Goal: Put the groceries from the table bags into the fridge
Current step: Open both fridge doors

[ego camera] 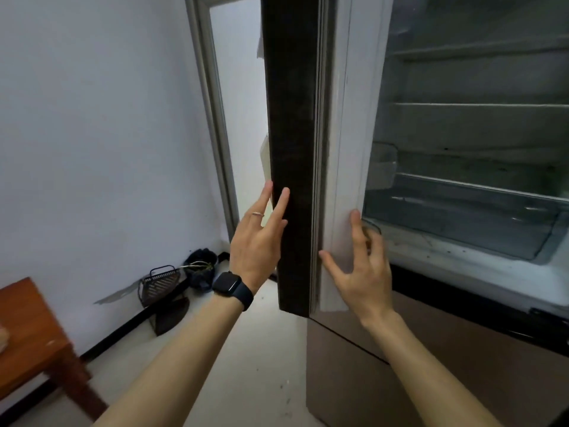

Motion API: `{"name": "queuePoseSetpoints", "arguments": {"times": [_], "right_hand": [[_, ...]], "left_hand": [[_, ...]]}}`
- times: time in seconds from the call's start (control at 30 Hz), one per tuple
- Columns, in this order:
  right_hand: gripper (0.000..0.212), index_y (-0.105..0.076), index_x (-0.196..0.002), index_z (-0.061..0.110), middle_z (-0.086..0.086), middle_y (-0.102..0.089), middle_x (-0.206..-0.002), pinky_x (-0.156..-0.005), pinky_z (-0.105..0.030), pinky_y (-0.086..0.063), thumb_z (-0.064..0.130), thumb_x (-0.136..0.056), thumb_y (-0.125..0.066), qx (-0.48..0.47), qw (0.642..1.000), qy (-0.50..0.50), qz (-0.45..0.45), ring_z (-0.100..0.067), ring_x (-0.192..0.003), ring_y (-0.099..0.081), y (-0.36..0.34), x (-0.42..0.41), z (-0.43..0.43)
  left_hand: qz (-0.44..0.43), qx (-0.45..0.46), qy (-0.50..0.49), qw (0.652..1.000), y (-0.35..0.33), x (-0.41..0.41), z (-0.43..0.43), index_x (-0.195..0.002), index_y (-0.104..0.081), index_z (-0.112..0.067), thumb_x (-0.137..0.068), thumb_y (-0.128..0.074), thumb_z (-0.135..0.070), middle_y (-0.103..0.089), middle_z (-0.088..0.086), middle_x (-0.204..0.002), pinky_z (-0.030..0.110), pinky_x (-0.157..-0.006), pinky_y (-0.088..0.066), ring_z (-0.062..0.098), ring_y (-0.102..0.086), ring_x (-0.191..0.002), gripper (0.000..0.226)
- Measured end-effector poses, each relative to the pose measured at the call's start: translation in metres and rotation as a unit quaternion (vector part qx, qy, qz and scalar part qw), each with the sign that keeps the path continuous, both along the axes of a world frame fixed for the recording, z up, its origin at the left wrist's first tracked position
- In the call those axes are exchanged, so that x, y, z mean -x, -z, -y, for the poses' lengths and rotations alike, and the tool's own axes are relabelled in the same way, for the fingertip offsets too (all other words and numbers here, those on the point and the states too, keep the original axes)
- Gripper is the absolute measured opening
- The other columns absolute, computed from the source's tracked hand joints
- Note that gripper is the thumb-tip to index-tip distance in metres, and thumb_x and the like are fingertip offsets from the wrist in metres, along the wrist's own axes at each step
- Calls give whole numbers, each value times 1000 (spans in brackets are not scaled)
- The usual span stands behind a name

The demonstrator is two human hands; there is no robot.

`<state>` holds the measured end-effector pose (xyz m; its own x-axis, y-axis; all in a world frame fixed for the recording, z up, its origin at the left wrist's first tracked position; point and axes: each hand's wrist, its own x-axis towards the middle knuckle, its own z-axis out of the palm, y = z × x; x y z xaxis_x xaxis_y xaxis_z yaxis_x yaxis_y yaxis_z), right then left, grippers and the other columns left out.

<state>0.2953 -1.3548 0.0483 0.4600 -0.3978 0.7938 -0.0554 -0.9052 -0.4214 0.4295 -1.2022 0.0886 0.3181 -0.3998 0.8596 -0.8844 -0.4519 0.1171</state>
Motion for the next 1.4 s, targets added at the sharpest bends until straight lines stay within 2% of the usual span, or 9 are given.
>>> {"name": "queuePoseSetpoints", "arguments": {"times": [0.17, 0.27, 0.33, 0.43, 0.6, 0.73, 0.87, 1.1, 1.4], "right_hand": [[94, -15, -158, 33, -12, -38, -130, -67, -29, -55, 43, -85, -74, 34, 998, -39, -24, -23, -98, -53, 2, -33, -32], [92, -10, -158, 38, -11, -36, -135, -67, -34, -61, 41, -89, -71, 55, 994, -83, -47, -21, -93, -57, 4, -57, -46], [93, -6, -159, 39, -11, -36, -137, -66, -35, -62, 42, -91, -69, 67, 991, -95, -60, -19, -88, -59, 3, -78, -55], [95, -4, -159, 37, -11, -36, -137, -62, -36, -62, 44, -91, -69, 85, 990, -85, -77, -18, -82, -60, 3, -110, -69], [92, -21, -158, 27, -14, -46, -127, -56, -35, -58, 51, -86, -73, 156, 983, -4, -96, -27, -89, -61, 0, -160, -87], [88, -24, -157, 25, -13, -45, -126, -58, -40, -57, 50, -87, -70, 196, 973, 39, -116, -30, -89, -60, -1, -193, -97], [87, -25, -158, 24, -12, -43, -127, -58, -41, -56, 48, -88, -70, 201, 968, 63, -133, -30, -86, -60, 1, -217, -102], [80, -22, -159, 24, -13, -45, -131, -55, -38, -54, 49, -93, -61, 219, 961, 65, -156, -28, -85, -59, 0, -238, -103], [82, -17, -160, 29, -9, -49, -138, -62, -39, -54, 49, -92, -60, 214, 960, 45, -177, -29, -87, -59, -7, -227, -102]], "left_hand": [[-61, 4, 0, 998, -1, -30, -22, -156, -25, -16, -97, -54, -16, -17, 4, -165, 27, -76, -56, 17, -50, -115, 66], [-138, 32, 25, 990, -6, -49, -30, -159, -15, -20, -98, -44, -33, -5, -9, -165, 0, -87, -30, 0, -32, -134, 68], [-176, 39, 41, 983, -9, -68, -36, -159, -9, -25, -99, -37, -39, -3, -13, -165, -4, -92, -19, -10, -16, -139, 67], [-203, 31, 65, 976, -7, -103, -45, -159, -9, -29, -101, -35, -41, -8, -14, -165, 5, -106, -17, -11, -9, -143, 65], [-253, 17, 84, 964, -5, -158, -58, -157, -20, -28, -104, -46, -31, -34, -4, -158, 34, -112, -39, 9, -39, -139, 60], [-270, 3, 85, 959, -3, -196, -59, -156, -22, -34, -102, -50, -26, -62, 8, -134, 39, -97, -51, 24, -64, -110, 61], [-279, -6, 89, 956, -3, -225, -54, -155, -23, -39, -102, -50, -25, -71, 6, -110, 43, -85, -53, 21, -59, -76, 60], [-297, -29, 92, 950, -9, -249, -48, -155, -19, -42, -104, -46, -24, -60, 0, -139, 42, -99, -50, 26, -67, -104, 61], [-324, -91, 64, 940, -18, -243, -73, -146, -40, -41, -98, -51, -28, -67, -9, -125, 40, -92, -55, 14, -69, -96, 51]]}}
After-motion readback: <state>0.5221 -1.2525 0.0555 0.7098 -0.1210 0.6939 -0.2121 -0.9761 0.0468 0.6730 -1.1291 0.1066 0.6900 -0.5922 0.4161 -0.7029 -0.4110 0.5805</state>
